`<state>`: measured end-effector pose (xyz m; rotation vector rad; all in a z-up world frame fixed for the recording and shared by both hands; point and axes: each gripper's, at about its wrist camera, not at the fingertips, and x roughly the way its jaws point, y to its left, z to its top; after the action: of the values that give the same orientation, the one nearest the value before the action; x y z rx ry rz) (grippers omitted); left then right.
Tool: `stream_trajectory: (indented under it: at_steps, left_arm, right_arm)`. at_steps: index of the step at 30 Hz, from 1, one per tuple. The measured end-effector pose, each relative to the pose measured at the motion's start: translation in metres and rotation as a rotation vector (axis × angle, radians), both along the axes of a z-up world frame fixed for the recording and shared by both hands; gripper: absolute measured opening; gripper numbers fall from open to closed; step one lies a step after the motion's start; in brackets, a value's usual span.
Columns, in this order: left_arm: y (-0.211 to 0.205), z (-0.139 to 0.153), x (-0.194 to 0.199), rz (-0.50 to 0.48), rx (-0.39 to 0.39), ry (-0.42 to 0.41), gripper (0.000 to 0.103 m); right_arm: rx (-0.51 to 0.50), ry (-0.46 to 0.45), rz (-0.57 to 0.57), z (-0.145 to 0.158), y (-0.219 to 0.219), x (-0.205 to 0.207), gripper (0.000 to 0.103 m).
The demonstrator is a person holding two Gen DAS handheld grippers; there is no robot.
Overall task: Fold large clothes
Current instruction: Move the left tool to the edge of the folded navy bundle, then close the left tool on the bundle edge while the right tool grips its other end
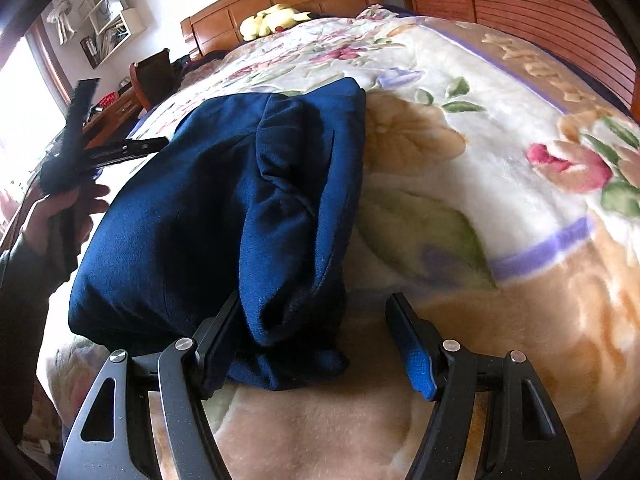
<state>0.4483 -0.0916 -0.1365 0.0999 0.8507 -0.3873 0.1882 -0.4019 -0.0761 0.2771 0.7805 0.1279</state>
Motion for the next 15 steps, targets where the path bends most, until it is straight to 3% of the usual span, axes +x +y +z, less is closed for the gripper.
stream_trajectory:
  at_steps: [8,15]
  left_arm:
    - [0.001,-0.026,0.034,0.024,-0.009,0.057,0.08]
    - [0.001,-0.034,0.037,0.035,-0.032,0.075,0.08]
  right_arm:
    - [-0.007,-0.015,0.013,-0.006,0.003,0.0,0.072]
    - [-0.008,-0.026,0.017,-0.007,0.003,-0.001,0.072]
